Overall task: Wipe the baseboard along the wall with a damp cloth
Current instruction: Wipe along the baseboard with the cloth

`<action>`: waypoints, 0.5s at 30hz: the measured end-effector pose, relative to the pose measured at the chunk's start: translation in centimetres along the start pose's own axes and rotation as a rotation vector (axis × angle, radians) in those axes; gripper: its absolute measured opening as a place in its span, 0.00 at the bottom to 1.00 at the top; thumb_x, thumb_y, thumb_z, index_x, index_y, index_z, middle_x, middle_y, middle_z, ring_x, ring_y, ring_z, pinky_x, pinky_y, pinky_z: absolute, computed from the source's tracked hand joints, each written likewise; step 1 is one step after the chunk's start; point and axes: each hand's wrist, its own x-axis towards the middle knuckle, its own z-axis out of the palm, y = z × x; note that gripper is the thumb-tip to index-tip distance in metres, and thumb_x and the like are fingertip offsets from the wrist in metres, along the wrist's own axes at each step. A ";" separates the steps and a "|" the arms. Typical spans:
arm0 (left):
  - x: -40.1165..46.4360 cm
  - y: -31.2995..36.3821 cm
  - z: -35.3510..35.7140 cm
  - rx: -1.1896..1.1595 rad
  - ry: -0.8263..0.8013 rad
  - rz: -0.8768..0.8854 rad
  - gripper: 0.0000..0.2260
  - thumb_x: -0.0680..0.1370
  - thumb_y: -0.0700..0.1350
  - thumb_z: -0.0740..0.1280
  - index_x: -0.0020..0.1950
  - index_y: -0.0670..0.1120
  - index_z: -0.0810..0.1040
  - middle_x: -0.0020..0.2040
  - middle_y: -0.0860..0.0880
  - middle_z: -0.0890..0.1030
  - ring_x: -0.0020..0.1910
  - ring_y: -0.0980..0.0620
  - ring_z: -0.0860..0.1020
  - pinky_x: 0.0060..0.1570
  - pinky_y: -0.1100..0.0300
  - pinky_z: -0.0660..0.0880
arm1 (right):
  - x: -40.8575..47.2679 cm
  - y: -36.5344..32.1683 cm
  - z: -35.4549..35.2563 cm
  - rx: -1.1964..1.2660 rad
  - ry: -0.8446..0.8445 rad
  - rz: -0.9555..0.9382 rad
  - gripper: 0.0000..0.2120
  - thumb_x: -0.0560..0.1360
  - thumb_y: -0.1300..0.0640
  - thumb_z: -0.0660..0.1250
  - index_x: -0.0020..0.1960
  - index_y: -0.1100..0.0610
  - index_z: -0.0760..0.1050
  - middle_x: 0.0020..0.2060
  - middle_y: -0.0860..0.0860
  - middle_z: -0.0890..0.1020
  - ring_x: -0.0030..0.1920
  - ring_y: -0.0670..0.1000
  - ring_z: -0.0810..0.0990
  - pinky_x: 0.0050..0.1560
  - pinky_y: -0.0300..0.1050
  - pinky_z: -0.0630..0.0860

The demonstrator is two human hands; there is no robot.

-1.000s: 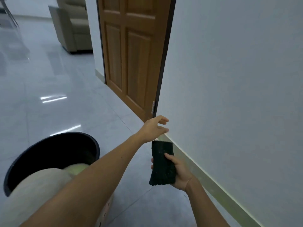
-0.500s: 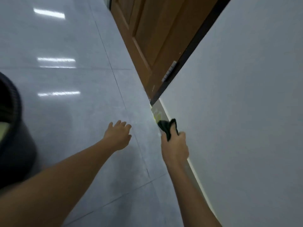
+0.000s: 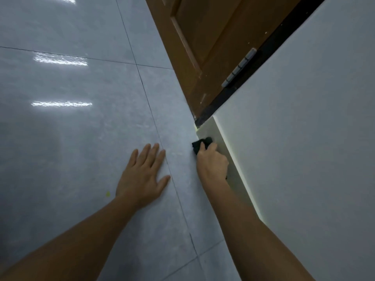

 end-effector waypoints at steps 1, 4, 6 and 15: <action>-0.1 -0.1 0.1 0.009 0.002 0.002 0.33 0.76 0.62 0.51 0.74 0.44 0.64 0.75 0.42 0.65 0.73 0.41 0.63 0.70 0.46 0.50 | -0.7 0.0 0.4 -0.013 -0.037 -0.011 0.21 0.81 0.64 0.51 0.74 0.59 0.59 0.60 0.59 0.70 0.38 0.53 0.78 0.26 0.42 0.61; -0.3 -0.2 0.1 0.019 0.017 0.005 0.32 0.76 0.61 0.51 0.74 0.43 0.64 0.74 0.42 0.65 0.73 0.41 0.64 0.70 0.46 0.50 | -2.5 0.7 0.5 -0.047 -0.093 -0.041 0.20 0.81 0.65 0.52 0.72 0.61 0.62 0.58 0.58 0.71 0.36 0.51 0.75 0.24 0.42 0.57; -0.2 0.0 0.1 0.019 0.019 0.009 0.32 0.76 0.61 0.51 0.74 0.43 0.64 0.75 0.42 0.65 0.73 0.41 0.63 0.71 0.46 0.50 | -1.9 1.4 -0.4 -0.057 -0.018 -0.032 0.19 0.81 0.64 0.52 0.72 0.60 0.64 0.57 0.58 0.72 0.44 0.54 0.80 0.30 0.43 0.66; -0.2 -0.1 0.0 0.000 0.045 -0.004 0.32 0.76 0.61 0.50 0.76 0.45 0.61 0.76 0.43 0.62 0.75 0.43 0.59 0.72 0.47 0.47 | 2.2 -1.2 0.1 0.041 -0.048 0.019 0.21 0.82 0.61 0.52 0.75 0.59 0.58 0.60 0.59 0.71 0.50 0.56 0.79 0.37 0.46 0.70</action>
